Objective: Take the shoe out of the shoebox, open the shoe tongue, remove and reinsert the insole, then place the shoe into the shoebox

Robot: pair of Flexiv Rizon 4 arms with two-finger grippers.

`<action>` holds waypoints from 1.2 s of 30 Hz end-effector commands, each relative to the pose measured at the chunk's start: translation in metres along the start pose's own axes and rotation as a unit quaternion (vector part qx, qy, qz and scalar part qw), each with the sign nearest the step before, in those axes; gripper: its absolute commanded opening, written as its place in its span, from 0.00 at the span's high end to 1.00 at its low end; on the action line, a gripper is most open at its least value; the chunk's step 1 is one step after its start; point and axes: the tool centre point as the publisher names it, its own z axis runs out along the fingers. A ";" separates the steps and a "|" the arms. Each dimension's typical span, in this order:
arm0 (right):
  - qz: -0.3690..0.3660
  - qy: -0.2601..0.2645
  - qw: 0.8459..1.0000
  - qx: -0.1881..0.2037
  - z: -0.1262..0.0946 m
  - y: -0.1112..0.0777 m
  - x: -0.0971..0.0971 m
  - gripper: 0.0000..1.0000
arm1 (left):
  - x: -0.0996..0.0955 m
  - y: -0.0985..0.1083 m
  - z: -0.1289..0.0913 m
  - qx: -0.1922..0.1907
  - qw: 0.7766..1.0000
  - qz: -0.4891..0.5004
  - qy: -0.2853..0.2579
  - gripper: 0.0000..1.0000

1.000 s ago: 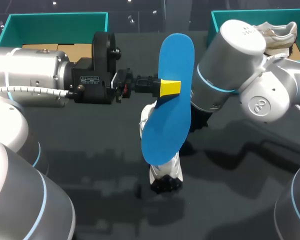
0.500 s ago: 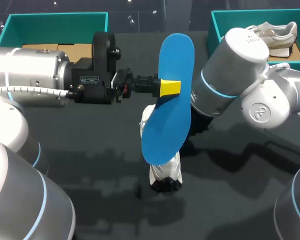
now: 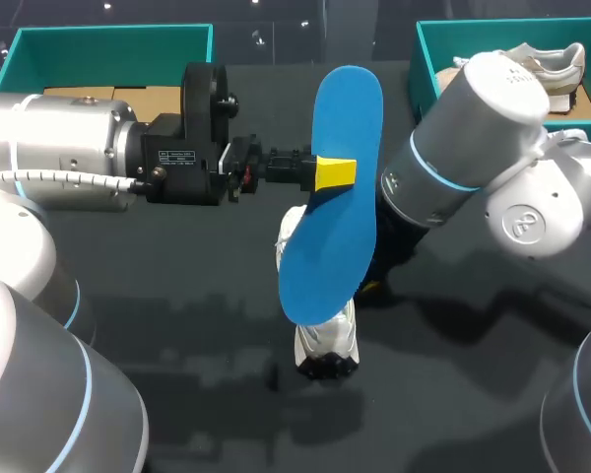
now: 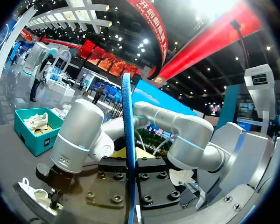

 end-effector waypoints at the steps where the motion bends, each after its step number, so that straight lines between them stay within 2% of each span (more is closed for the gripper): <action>1: -0.015 0.086 0.996 0.011 -0.032 -0.007 -0.011 0.00 | 0.000 0.001 0.001 0.002 1.000 0.000 0.000 1.00; 2: -0.041 0.126 0.991 0.014 -0.038 -0.008 -0.012 0.00 | 0.000 0.001 0.001 0.002 1.000 0.000 0.000 1.00; 3: -0.063 0.133 0.989 0.010 -0.043 -0.010 -0.011 0.00 | 0.000 0.001 0.001 0.002 1.000 0.000 0.000 1.00; 15: -0.063 0.133 0.989 0.010 -0.043 -0.010 -0.011 0.00 | 0.000 0.001 0.001 0.002 1.000 0.000 0.000 1.00; 20: -0.055 0.217 0.974 -0.040 -0.080 -0.009 -0.013 0.00 | 0.000 0.001 0.001 0.002 1.000 0.000 0.000 1.00; 23: -0.051 0.272 0.960 -0.035 -0.100 -0.007 -0.010 0.00 | 0.000 0.001 0.001 0.002 1.000 0.000 0.000 1.00; 25: -0.070 0.320 0.944 -0.043 -0.113 -0.008 -0.005 0.00 | 0.000 0.001 0.001 0.002 1.000 0.000 0.000 1.00; 36: -0.070 0.320 0.944 -0.043 -0.113 -0.008 -0.005 0.00 | 0.000 0.001 0.001 0.002 1.000 0.000 0.000 1.00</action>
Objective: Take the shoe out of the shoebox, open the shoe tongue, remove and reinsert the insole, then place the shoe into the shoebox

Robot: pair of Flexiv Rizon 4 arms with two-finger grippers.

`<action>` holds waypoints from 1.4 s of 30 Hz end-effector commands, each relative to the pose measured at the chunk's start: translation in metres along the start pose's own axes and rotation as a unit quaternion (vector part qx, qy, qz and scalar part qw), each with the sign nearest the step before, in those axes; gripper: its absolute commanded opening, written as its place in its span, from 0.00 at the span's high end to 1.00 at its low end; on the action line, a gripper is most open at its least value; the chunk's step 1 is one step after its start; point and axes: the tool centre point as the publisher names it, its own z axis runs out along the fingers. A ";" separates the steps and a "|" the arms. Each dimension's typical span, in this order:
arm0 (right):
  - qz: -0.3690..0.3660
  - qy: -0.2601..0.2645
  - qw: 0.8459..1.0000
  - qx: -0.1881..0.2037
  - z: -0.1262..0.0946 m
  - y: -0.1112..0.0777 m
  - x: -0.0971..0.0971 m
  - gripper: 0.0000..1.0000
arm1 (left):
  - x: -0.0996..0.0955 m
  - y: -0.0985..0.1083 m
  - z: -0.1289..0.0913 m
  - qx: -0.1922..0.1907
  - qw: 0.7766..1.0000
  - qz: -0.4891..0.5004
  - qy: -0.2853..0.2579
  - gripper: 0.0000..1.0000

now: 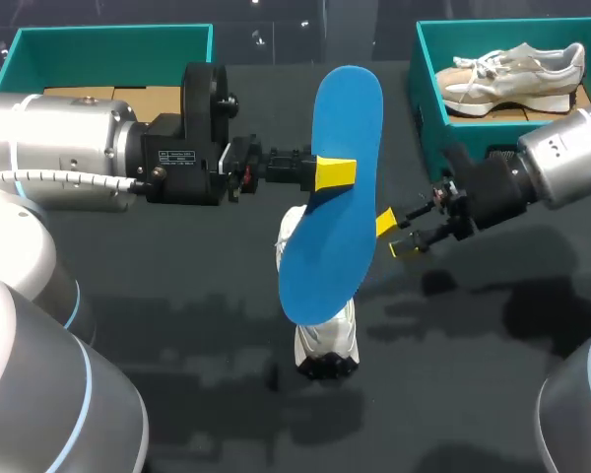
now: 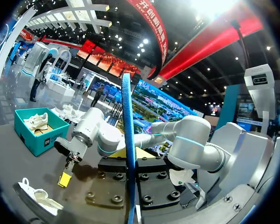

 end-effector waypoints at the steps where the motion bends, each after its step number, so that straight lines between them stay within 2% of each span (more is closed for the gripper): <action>1: 0.000 -0.001 1.000 -0.006 0.002 -0.003 0.000 0.00 | 0.000 0.001 0.001 0.002 1.000 0.000 0.000 1.00; 9: 0.065 0.066 0.996 -0.008 -0.004 0.009 0.023 0.00 | 0.000 0.001 0.001 0.002 1.000 0.000 0.000 1.00; 14: 0.080 0.112 0.990 -0.008 -0.007 0.012 0.036 0.00 | 0.000 0.001 0.001 0.002 1.000 0.000 0.000 1.00; 16: 0.077 0.109 0.991 -0.002 -0.006 0.011 0.042 0.00 | 0.000 0.001 0.001 0.002 1.000 0.000 0.000 1.00; 25: 0.077 0.109 0.991 -0.002 -0.006 0.011 0.042 0.00 | 0.000 0.001 0.001 0.002 1.000 0.000 0.000 1.00; 30: 0.084 0.138 0.987 -0.005 -0.009 0.017 0.053 0.00 | -0.013 0.002 0.002 -0.015 0.993 0.115 -0.038 1.00; 34: 0.094 0.168 0.981 -0.006 -0.016 0.022 0.060 0.00 | -0.034 0.001 -0.001 -0.035 0.975 0.208 -0.066 1.00; 37: 0.104 0.183 0.978 -0.005 -0.020 0.026 0.065 0.00 | -0.050 0.001 -0.003 -0.048 0.953 0.289 -0.078 1.00; 38: 0.106 0.187 0.977 -0.001 -0.021 0.028 0.067 0.00 | -0.055 0.002 -0.003 -0.048 0.934 0.342 -0.090 1.00; 40: 0.111 0.196 0.974 0.003 -0.022 0.030 0.068 0.00 | -0.069 0.012 -0.003 -0.089 0.866 0.472 -0.142 1.00; 42: 0.118 0.201 0.972 0.002 -0.024 0.033 0.067 0.00 | -0.069 0.012 -0.003 -0.089 0.866 0.472 -0.142 1.00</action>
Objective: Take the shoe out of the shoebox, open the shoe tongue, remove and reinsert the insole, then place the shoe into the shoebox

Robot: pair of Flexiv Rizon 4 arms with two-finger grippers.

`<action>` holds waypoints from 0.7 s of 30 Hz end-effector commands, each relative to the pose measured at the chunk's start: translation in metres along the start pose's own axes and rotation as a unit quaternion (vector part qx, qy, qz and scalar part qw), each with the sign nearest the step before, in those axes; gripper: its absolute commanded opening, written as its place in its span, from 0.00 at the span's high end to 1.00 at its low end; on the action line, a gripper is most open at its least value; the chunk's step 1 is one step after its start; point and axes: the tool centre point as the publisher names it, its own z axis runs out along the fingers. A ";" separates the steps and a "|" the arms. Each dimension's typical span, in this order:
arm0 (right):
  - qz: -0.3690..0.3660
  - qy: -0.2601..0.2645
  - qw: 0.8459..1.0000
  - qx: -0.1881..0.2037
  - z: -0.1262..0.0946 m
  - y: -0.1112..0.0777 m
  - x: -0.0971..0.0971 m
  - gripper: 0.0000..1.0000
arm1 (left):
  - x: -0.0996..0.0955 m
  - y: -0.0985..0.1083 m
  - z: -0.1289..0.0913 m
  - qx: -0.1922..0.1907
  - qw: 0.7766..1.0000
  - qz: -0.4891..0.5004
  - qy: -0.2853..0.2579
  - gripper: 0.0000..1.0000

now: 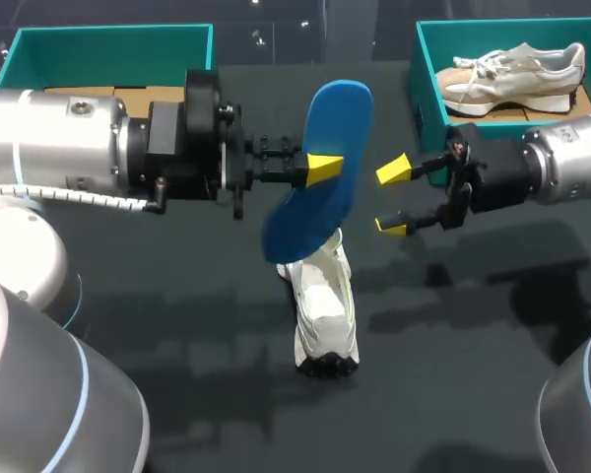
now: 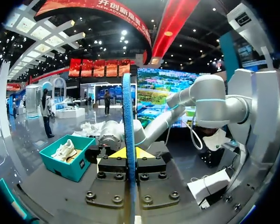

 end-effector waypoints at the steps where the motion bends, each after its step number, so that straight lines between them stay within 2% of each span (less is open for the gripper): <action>1: 0.005 0.004 1.000 0.005 -0.001 0.008 -0.002 0.00 | -0.009 0.006 0.012 -0.047 0.963 0.256 -0.071 1.00; 12: 0.005 0.004 1.000 0.005 -0.001 0.008 -0.002 0.00 | -0.011 0.009 0.012 -0.048 0.961 0.264 -0.070 1.00; 21: 0.020 0.015 0.999 -0.023 -0.003 0.019 0.009 0.00 | -0.030 0.043 0.010 -0.028 0.920 0.384 -0.076 1.00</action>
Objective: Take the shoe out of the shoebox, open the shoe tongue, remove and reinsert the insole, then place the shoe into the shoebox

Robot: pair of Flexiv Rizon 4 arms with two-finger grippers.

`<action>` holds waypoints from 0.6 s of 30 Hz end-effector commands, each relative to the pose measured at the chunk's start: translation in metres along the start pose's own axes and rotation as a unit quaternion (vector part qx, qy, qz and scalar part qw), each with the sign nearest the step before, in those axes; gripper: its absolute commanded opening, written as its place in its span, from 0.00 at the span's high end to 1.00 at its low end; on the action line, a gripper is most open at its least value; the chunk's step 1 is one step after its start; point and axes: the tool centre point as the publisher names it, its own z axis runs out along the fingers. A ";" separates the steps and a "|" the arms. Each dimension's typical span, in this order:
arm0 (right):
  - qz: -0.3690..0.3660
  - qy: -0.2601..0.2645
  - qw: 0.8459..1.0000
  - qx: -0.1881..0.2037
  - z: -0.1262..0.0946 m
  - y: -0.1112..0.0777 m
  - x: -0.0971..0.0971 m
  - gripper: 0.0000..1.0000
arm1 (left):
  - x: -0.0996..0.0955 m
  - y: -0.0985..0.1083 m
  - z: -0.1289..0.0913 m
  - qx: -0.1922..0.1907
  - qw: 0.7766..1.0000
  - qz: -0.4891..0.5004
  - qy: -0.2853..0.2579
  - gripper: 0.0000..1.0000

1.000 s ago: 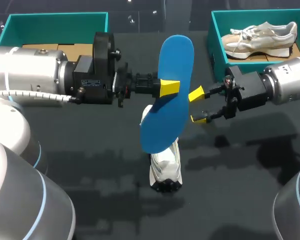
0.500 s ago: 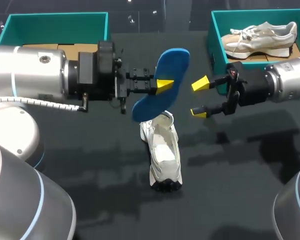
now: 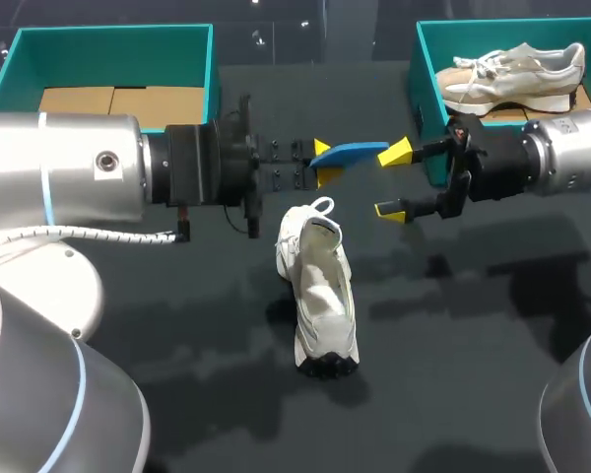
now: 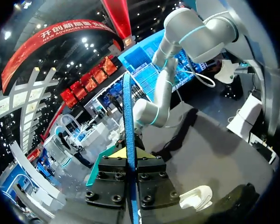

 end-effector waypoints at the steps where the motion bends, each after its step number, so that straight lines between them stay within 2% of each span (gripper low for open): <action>1: 0.006 0.001 1.000 -0.011 0.001 0.000 0.003 0.00 | 0.009 0.020 0.003 0.036 0.996 0.077 -0.021 1.00; 8: 0.013 0.007 1.000 -0.027 0.001 0.006 0.010 0.00 | 0.008 0.043 0.005 0.039 0.988 0.146 -0.015 1.00; 18: 0.022 0.017 0.999 -0.033 0.003 0.017 0.016 0.00 | 0.008 0.077 0.008 0.006 0.978 0.207 -0.024 1.00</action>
